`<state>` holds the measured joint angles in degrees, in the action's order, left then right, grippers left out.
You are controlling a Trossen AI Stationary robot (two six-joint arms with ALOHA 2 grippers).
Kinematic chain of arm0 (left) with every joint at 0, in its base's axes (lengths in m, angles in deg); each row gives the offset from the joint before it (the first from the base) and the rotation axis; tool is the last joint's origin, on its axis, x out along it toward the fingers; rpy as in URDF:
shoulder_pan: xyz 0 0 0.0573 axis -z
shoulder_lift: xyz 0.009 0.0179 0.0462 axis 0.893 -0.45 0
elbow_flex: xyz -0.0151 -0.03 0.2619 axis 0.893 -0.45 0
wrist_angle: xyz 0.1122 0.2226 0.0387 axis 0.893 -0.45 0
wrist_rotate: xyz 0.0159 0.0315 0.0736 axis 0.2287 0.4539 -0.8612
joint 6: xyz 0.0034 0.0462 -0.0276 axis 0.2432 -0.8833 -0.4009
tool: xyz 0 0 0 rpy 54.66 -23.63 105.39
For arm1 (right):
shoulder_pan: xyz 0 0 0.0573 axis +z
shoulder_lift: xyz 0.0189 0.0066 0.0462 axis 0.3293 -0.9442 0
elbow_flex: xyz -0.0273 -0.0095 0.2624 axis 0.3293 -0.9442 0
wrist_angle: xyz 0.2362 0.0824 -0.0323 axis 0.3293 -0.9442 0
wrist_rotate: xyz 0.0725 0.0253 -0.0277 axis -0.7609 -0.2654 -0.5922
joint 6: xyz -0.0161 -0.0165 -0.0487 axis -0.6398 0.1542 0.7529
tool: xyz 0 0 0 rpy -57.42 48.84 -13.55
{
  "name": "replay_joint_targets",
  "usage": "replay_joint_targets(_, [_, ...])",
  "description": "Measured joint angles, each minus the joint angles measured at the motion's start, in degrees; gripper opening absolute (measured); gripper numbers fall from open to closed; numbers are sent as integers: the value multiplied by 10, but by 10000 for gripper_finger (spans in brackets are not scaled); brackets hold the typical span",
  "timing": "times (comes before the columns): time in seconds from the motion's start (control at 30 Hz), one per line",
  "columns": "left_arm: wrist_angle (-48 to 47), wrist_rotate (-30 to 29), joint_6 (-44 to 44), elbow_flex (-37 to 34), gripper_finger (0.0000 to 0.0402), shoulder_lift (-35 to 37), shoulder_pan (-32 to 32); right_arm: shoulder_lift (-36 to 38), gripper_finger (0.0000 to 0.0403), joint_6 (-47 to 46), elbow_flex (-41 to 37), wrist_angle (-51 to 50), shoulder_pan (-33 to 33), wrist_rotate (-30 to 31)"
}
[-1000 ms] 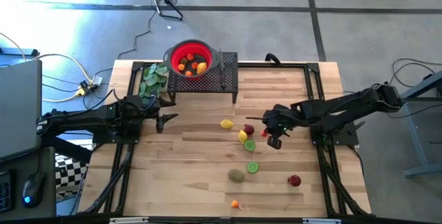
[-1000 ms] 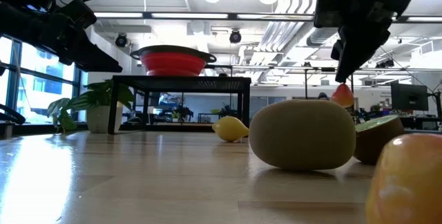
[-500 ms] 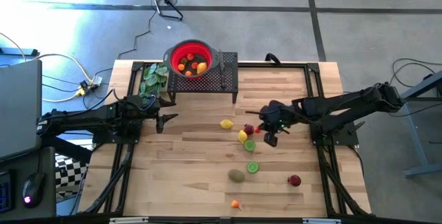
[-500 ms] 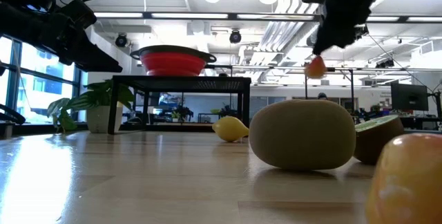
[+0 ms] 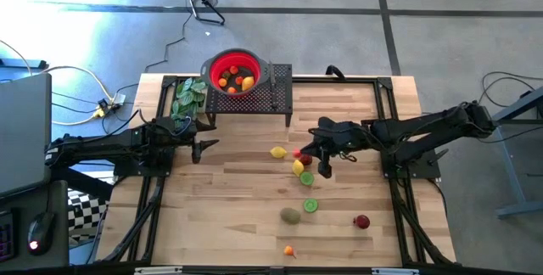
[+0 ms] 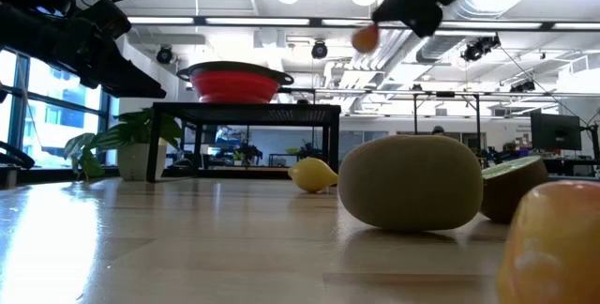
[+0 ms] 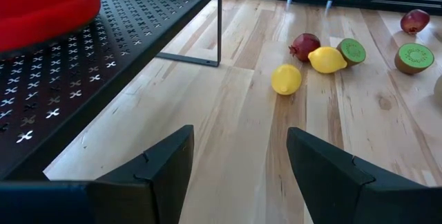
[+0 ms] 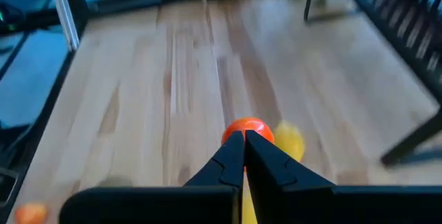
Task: Pick & Place Fruit
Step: Put the orange pear into the red strainer bowl on the shelf
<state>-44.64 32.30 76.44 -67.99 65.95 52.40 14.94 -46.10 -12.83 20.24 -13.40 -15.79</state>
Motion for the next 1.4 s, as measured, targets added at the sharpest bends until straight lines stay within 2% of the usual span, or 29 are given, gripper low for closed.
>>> replay_joint_targets(0.37, [0, 0, 0, 0, 228, 0, 0, -2, 3, 98, 0, 122, -13, 70])
replay_joint_targets(0.73, [0, 0, 0, 0, 228, 0, 0, -94, 3, 187, 1, 309, -63, 48])
replay_joint_targets(0.9, [0, 0, 0, 0, 228, 0, 0, -122, 3, 190, 8, 385, -92, 38])
replay_joint_targets(1.07, [2, 0, 0, 0, 228, 0, 0, -164, 3, 203, 67, 401, -113, 30])
replay_joint_targets(1.2, [7, 0, 0, 0, 228, 0, 0, -222, 3, 231, 143, 393, -129, -3])
replay_joint_targets(1.4, [10, 2, 2, 0, 228, 0, 0, -307, 3, 267, 253, 327, -163, -9])
